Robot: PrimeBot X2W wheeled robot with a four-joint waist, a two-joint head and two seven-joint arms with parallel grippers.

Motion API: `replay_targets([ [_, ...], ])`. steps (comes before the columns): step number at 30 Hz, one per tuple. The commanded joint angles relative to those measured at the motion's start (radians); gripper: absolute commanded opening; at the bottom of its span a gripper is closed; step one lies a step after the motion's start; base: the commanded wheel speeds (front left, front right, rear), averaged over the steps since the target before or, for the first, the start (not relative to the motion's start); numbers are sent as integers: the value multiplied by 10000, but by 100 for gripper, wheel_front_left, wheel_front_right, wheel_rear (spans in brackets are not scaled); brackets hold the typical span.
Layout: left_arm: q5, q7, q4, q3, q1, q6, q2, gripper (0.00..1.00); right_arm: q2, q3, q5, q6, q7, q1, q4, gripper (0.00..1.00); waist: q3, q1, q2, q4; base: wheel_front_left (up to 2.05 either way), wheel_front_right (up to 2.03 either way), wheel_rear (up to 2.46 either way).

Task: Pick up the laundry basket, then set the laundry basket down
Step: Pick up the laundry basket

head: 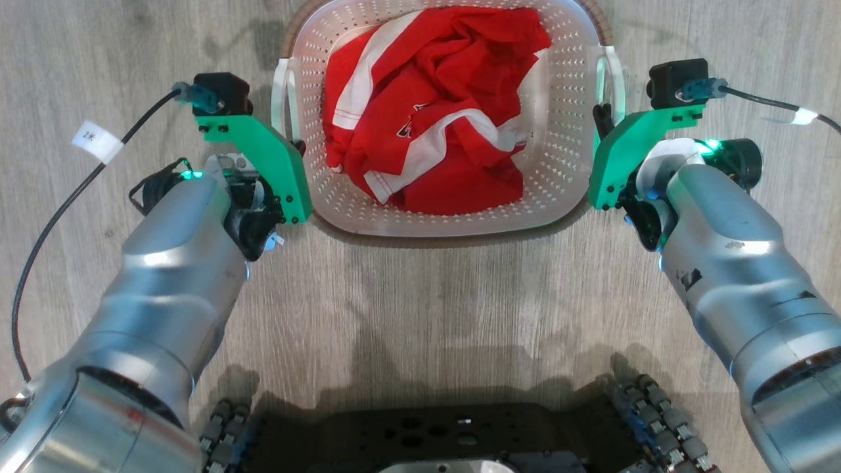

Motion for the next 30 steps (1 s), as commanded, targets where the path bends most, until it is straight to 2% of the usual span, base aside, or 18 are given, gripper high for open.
replay_targets([
  [1,-101,-71,-92,85,-180,-74,330,0,35,165,85,-15,52,218,-42,0,-36,0,0,13,0,0,0],
  [11,-851,691,-14,-118,-157,-75,277,0,21,528,637,-15,846,222,298,0,-816,0,0,48,0,0,0],
  [30,-2153,2369,309,-113,147,-75,302,0,94,994,1475,-15,3097,250,755,0,-3131,0,0,11,0,0,0],
])
